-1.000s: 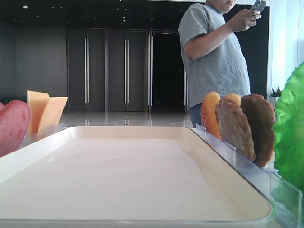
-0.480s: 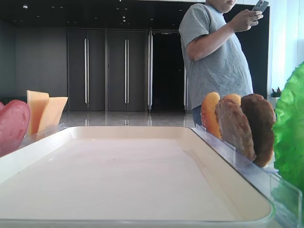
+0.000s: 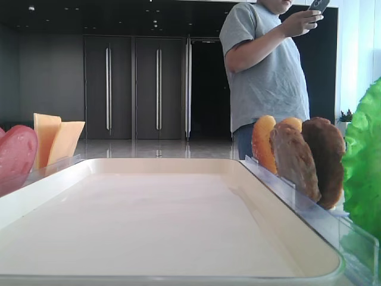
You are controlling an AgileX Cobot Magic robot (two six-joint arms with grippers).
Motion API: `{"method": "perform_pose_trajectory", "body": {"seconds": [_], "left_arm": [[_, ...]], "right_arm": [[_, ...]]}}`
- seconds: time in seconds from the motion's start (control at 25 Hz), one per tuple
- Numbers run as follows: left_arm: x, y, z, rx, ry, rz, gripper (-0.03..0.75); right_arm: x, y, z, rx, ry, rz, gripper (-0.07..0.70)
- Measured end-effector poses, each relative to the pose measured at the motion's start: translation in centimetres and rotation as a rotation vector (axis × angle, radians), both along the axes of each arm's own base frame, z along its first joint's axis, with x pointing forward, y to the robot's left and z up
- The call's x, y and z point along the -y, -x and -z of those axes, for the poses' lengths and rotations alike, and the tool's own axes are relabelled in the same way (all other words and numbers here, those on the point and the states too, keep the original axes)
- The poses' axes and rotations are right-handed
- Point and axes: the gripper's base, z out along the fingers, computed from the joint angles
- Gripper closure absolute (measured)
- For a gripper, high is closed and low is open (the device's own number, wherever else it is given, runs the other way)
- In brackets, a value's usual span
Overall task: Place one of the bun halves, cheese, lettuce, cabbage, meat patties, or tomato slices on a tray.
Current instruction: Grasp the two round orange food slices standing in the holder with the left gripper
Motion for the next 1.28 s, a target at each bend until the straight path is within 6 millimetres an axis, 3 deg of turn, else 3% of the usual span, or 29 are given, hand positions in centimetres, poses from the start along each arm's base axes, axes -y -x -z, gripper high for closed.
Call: {"method": "perform_pose_trajectory", "body": {"seconds": [0.64,1.28], "left_arm": [[-0.1,-0.3,-0.2,0.018,0.014,-0.083,0.265],[1.6,-0.3,0.0,0.01,0.205,-0.092,0.265]], "right_arm": [[0.0,0.0,0.0,0.0,0.0,0.0,0.166],[0.0,0.0,0.0,0.0,0.0,0.0,0.166]]}}
